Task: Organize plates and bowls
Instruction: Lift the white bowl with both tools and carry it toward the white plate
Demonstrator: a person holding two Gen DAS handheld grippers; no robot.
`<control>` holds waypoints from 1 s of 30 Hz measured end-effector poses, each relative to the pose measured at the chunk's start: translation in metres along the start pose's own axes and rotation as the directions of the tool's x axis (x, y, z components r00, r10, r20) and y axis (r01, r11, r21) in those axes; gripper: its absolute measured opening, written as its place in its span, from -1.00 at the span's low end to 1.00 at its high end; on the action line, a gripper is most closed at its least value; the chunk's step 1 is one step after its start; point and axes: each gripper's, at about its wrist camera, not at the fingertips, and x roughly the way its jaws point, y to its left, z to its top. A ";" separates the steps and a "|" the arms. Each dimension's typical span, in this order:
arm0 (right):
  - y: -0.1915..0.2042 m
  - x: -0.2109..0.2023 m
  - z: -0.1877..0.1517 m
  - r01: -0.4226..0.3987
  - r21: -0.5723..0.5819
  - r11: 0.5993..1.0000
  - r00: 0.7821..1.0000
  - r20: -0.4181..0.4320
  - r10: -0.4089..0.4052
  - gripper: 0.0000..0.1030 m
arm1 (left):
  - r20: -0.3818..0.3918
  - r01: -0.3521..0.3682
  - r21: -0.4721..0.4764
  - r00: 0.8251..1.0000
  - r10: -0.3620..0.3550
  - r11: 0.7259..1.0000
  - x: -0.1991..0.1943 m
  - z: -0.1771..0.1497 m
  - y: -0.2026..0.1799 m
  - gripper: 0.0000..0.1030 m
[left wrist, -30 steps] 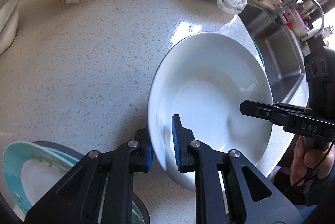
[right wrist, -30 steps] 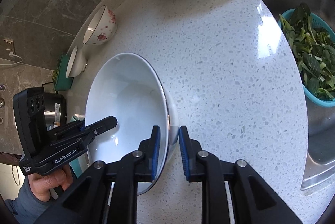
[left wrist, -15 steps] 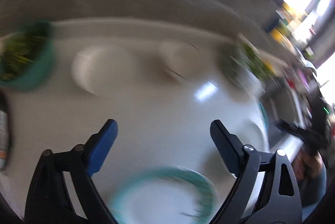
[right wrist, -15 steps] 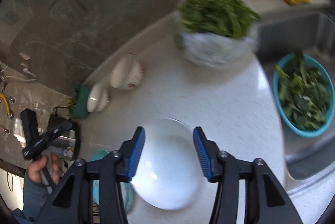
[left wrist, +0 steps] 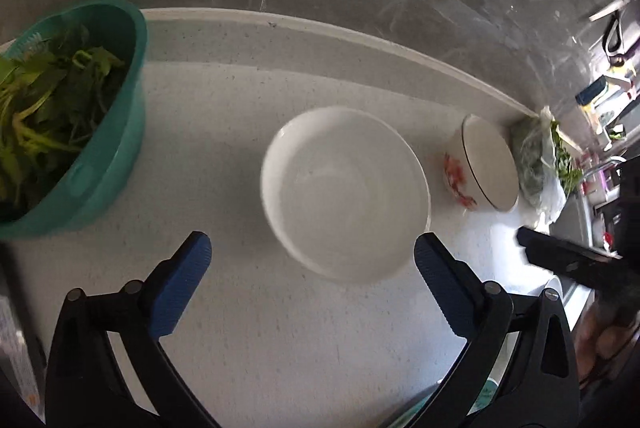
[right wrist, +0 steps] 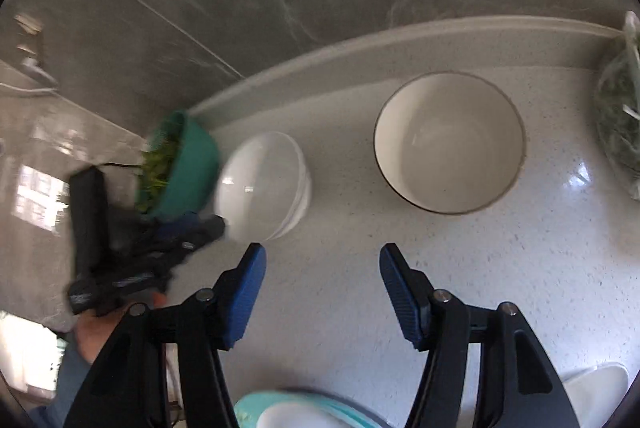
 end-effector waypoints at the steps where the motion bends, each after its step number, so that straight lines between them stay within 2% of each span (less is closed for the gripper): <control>1: 0.001 0.006 0.001 -0.004 0.006 1.000 1.000 -0.005 0.004 0.22 | 0.000 0.000 0.002 1.000 0.000 1.000 0.003 0.005 0.004 0.99; 4: 0.002 0.024 0.011 -0.006 0.042 0.999 1.000 -0.016 0.006 0.22 | -0.010 -0.006 0.013 1.000 0.006 1.000 0.014 0.014 0.011 0.96; 6: 0.006 0.033 0.018 -0.008 0.043 0.999 1.000 -0.012 0.009 0.22 | -0.010 -0.014 0.022 1.000 0.015 1.000 0.024 0.020 0.017 0.85; 8: 0.014 0.043 0.025 -0.001 0.035 0.999 1.000 -0.017 0.001 0.22 | -0.019 -0.024 0.024 1.000 0.024 0.999 0.033 0.023 0.021 0.49; 10: 0.020 0.053 0.032 0.022 0.023 0.999 0.999 -0.025 -0.022 0.22 | -0.031 -0.024 0.023 0.999 0.024 0.999 0.041 0.023 0.026 0.24; 15: 0.016 0.081 0.041 0.073 0.029 0.997 0.994 -0.079 -0.071 0.20 | -0.065 -0.001 0.021 0.998 0.003 1.000 0.064 0.021 0.030 0.03; 17: 0.014 0.089 0.043 0.078 0.027 0.997 0.993 -0.090 -0.076 0.05 | -0.074 0.007 0.019 0.997 -0.005 1.000 0.070 0.021 0.033 -0.14; 18: 0.014 0.092 0.042 0.077 0.029 0.997 0.993 -0.095 -0.074 0.04 | -0.075 0.010 0.018 0.997 -0.009 1.000 0.071 0.021 0.034 -0.22; 19: 0.014 0.095 0.043 0.074 0.030 0.997 0.993 -0.098 -0.071 -0.01 | -0.074 0.012 0.017 0.997 -0.010 1.000 0.073 0.022 0.036 -0.43; 20: 0.014 0.095 0.042 0.078 0.027 0.997 0.992 -0.099 -0.075 -0.06 | -0.072 0.010 0.019 0.997 -0.008 1.000 0.074 0.022 0.038 -0.51; 22: 0.019 0.094 0.042 0.090 -0.008 0.996 0.991 -0.094 -0.090 -0.14 | -0.067 0.010 0.028 0.998 -0.008 1.000 0.076 0.023 0.038 -0.61; 26: 0.027 0.102 0.043 0.078 -0.039 0.996 0.992 -0.101 -0.082 -0.69 | -0.077 0.029 0.035 0.997 -0.026 0.999 0.084 0.025 0.040 -0.72; 30: 0.035 0.109 0.044 0.093 -0.059 0.994 0.991 -0.091 -0.098 -0.75 | -0.071 0.011 0.048 0.997 -0.007 0.999 0.084 0.025 0.037 -0.73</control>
